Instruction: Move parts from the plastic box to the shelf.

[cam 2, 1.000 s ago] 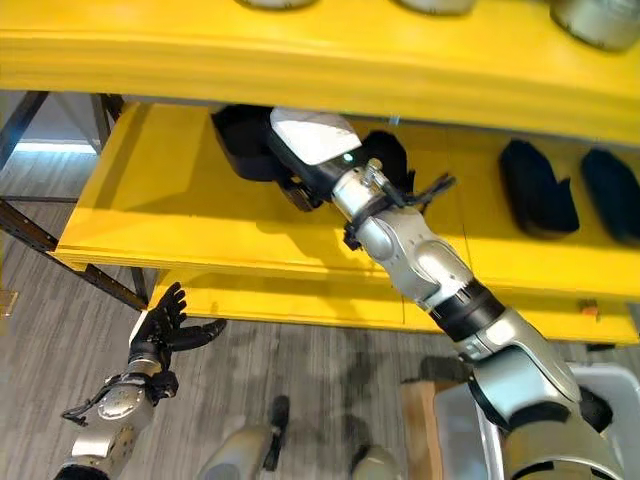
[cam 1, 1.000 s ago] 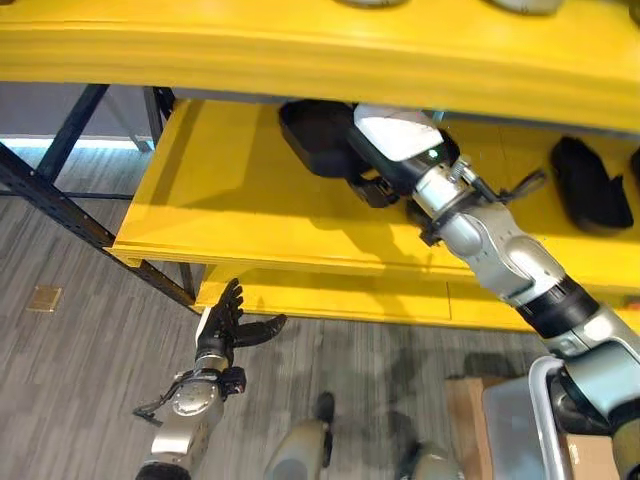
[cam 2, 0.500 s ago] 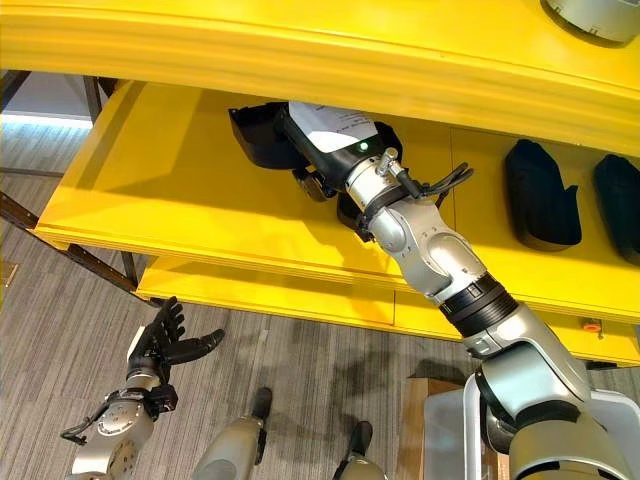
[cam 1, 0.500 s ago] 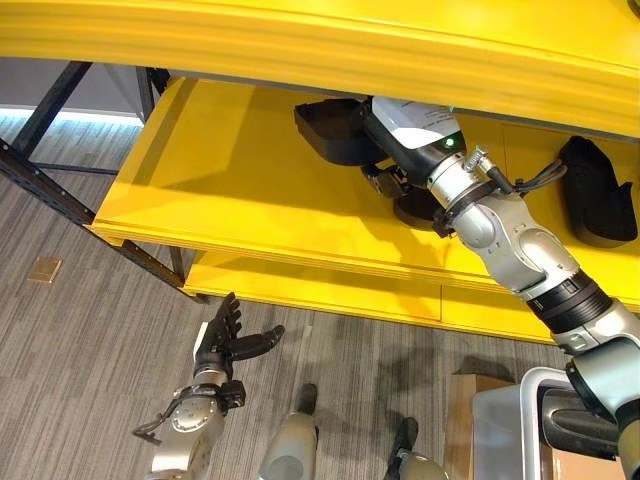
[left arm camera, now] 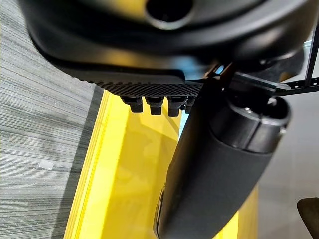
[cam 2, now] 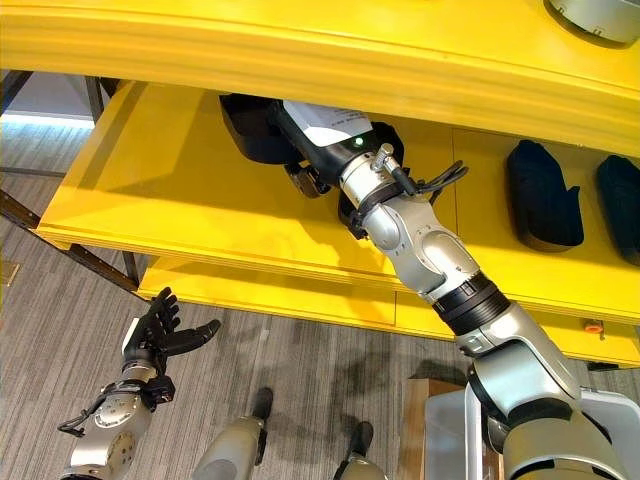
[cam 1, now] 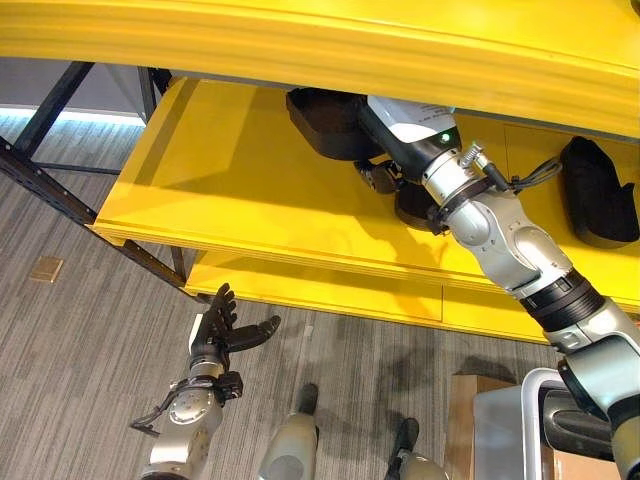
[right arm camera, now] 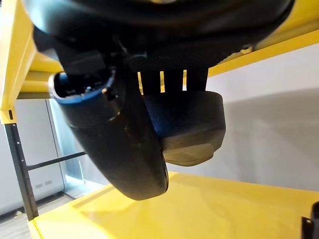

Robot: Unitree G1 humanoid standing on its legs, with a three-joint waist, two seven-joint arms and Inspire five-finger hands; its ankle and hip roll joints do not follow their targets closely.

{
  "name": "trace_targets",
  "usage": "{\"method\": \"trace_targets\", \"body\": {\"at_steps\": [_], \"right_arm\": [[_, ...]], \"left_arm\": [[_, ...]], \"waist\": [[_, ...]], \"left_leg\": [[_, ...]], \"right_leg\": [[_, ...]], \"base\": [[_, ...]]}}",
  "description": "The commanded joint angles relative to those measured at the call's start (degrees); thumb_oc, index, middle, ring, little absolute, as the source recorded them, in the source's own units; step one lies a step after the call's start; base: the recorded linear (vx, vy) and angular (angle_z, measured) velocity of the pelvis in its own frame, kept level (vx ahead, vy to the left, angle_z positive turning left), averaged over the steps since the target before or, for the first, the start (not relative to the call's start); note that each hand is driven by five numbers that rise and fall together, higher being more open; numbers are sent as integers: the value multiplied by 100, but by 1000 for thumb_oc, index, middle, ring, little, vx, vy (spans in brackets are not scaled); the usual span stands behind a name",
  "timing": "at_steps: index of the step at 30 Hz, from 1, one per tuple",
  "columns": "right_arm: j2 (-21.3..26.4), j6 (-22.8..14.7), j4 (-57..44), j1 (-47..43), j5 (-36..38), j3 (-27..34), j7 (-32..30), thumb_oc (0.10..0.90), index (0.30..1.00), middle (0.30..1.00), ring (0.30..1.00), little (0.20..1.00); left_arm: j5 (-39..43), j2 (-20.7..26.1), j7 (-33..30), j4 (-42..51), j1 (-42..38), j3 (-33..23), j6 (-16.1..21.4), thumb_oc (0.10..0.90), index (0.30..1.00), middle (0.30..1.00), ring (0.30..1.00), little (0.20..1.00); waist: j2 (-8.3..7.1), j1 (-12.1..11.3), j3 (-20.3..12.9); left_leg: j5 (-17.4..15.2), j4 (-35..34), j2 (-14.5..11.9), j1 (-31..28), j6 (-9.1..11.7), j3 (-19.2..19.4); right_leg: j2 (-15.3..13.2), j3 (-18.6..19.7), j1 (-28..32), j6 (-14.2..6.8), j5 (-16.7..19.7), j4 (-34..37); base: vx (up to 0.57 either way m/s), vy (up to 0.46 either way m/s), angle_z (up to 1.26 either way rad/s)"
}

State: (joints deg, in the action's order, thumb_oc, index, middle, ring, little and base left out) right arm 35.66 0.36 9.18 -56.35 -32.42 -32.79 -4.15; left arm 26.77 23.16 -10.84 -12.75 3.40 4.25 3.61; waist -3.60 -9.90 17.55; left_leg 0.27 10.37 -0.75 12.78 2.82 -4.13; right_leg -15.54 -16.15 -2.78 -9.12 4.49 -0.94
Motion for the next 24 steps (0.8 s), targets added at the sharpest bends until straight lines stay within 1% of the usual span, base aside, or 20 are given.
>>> {"method": "trace_targets", "body": {"at_steps": [1,7,11,14,17,18,24], "right_arm": [[-326,-169,-279,-1087,238,296,-555,400,300,300,300,300],[-431,-166,-271,-1238,266,253,-534,400,300,300,300,300],[-530,-149,-92,-1417,315,155,-529,400,300,300,300,300],[-542,-67,144,-1652,320,72,-574,400,300,300,300,300],[-544,-69,155,-1667,322,68,-579,400,300,300,300,300],[-551,56,472,-1880,343,7,-660,400,300,300,300,300],[-499,145,765,-2111,261,-99,-726,400,300,300,300,300]], "left_arm": [[29,251,-63,527,73,-64,482,900,1000,1000,1000,1000],[14,330,-2,575,49,23,462,900,1000,1000,1000,1000],[26,439,48,685,17,107,498,900,1000,1000,1000,1000],[89,526,65,759,-38,135,519,900,1000,1000,1000,1000],[90,526,65,759,-45,132,519,900,1000,1000,1000,1000],[225,617,66,893,-90,149,612,900,1000,1000,1000,1000],[286,692,14,1016,-152,116,658,900,1000,1000,1000,1000]], "waist": [[-228,-91,-850],[-243,-112,-792],[-235,-168,-671],[-199,-208,-542],[-200,-202,-546],[-188,-273,-399],[-208,-335,-291]], "left_leg": [[-622,257,-299,-83,37,129],[-587,280,-295,30,44,93],[-572,363,-285,207,44,54],[-536,442,-249,435,55,-16],[-535,451,-247,455,55,-21],[-474,487,-222,639,58,-56],[-426,532,-177,863,61,-146]], "right_leg": [[-480,71,-107,-209,262,-209],[-473,65,-173,-201,246,-233],[-475,25,-262,-192,264,-245],[-506,-7,-388,-183,292,-264],[-508,-9,-403,-183,291,-271],[-510,-50,-531,-164,332,-294],[-524,-135,-632,-159,356,-304]], "base": [[0,0,0],[-21,0,1],[-60,-3,3],[-77,3,6],[-37,4,18],[-92,9,5],[-30,10,8]]}}
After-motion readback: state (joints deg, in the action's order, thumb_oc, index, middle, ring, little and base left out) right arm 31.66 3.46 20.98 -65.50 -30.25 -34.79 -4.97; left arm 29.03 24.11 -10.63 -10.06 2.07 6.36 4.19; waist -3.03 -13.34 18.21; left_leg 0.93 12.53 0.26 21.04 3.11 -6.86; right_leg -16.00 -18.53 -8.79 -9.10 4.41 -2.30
